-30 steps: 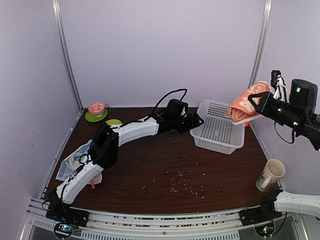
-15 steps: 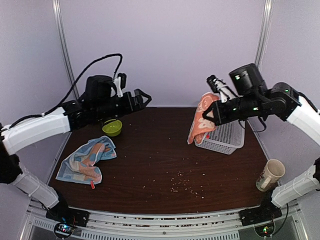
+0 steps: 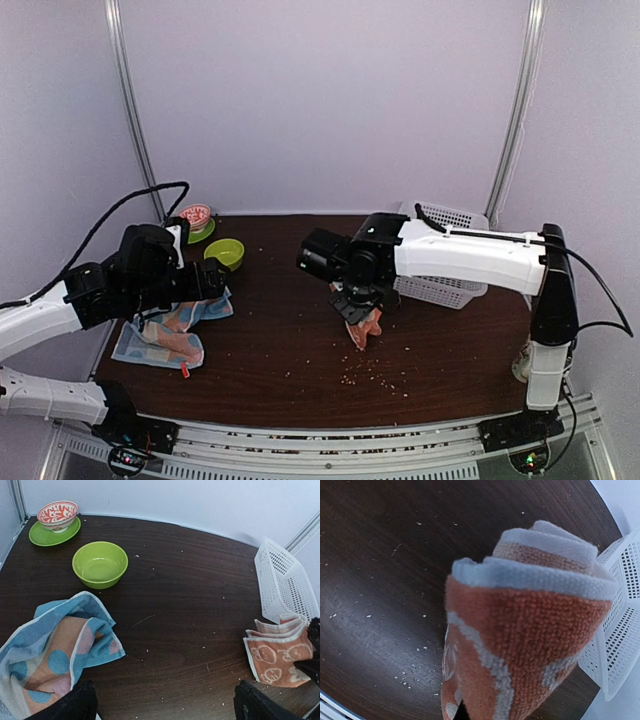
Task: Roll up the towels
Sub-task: Pass from the right arm to the left
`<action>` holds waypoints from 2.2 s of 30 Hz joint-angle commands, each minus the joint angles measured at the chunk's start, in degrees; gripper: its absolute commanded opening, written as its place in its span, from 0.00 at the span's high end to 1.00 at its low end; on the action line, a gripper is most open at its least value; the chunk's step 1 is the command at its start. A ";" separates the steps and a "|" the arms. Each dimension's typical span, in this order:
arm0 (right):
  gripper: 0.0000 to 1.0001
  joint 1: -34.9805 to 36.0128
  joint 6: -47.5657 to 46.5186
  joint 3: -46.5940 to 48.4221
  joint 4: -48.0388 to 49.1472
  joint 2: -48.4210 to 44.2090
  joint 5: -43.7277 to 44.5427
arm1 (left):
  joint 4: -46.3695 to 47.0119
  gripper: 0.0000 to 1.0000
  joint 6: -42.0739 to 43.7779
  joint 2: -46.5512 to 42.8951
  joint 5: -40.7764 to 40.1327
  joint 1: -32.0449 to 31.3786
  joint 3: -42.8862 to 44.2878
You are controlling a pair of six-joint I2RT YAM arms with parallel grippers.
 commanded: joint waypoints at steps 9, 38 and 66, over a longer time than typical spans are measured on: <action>1.00 11.73 -23.54 -11.63 28.54 -10.89 6.60 | -6.82 0.02 -2.26 -2.25 -11.42 -0.03 1.29; 1.00 15.19 -40.53 -59.30 79.17 -44.89 16.14 | 25.54 0.02 11.06 3.27 29.62 0.06 -5.44; 1.00 14.21 -37.82 -49.07 67.45 -41.28 16.40 | 29.20 0.02 25.51 21.46 43.59 -12.88 11.57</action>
